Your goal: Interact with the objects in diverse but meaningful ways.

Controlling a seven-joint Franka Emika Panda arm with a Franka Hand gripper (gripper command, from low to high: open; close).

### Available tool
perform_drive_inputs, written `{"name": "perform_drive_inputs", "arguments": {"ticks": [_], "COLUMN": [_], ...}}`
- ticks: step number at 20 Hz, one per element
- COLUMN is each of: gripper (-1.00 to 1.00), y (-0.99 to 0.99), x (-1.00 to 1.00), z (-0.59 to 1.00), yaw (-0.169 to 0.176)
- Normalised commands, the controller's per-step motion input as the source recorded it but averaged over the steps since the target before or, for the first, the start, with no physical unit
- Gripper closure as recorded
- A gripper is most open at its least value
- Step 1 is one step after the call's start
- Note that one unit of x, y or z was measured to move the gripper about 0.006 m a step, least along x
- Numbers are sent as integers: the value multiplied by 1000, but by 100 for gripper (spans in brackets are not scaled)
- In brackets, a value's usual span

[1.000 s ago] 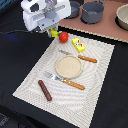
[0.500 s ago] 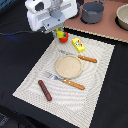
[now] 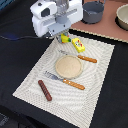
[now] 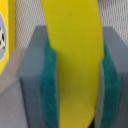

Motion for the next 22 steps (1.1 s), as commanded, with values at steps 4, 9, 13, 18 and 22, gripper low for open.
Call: {"name": "perform_drive_inputs", "arguments": {"ticks": [4,9,13,18,22], "gripper": [100,100,100,100,100], "y": [-569,-607,-614,-346,-109], "x": [752,715,735,646,439], "z": [194,64,0,-19,-14], "yaw": [-2,-9,-10,-7,-1]}}
